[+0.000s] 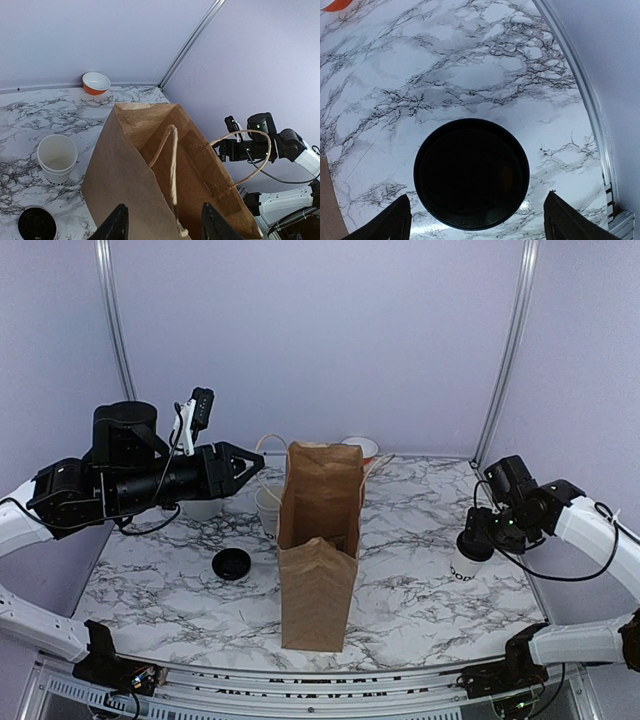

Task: Pack the takeout coffee

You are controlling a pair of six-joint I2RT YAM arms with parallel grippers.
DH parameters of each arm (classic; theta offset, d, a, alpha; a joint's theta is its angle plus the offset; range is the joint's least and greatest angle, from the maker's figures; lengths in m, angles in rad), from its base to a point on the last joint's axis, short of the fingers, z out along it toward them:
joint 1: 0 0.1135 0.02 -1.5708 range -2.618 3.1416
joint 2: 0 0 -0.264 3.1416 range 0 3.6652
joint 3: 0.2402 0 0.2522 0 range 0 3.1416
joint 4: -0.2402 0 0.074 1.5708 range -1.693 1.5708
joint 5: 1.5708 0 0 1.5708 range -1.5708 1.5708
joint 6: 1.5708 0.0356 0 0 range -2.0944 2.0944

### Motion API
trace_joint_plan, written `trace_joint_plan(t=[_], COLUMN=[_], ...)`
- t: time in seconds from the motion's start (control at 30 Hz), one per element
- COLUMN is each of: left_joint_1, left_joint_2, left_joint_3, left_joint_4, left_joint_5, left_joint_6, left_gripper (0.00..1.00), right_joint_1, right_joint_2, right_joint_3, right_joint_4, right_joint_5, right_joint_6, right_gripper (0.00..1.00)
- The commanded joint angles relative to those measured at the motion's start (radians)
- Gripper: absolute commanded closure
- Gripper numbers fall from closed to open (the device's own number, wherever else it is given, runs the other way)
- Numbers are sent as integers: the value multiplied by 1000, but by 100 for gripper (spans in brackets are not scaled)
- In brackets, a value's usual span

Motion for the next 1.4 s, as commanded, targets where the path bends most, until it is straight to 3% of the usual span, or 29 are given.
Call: trace_joint_plan(t=[0.0, 0.6, 1.2, 1.37], left_joint_1=[27, 72, 76, 76], left_joint_2=[-19, -9, 2, 5], left_joint_3=[31, 33, 38, 43], left_joint_4=[-20, -11, -11, -10], left_joint_5=[23, 76, 106, 111], left_joint_6=[33, 31, 25, 23], left_gripper=[49, 48, 48, 48], right_joint_1=[-61, -68, -68, -69], right_joint_2=[-11, 78, 125, 127], right_joint_3=[-18, 2, -9, 4], right_joint_4=[65, 98, 107, 95], right_joint_5=[-59, -75, -66, -63], right_joint_6=[-39, -89, -104, -111], right_gripper=[12, 23, 21, 26])
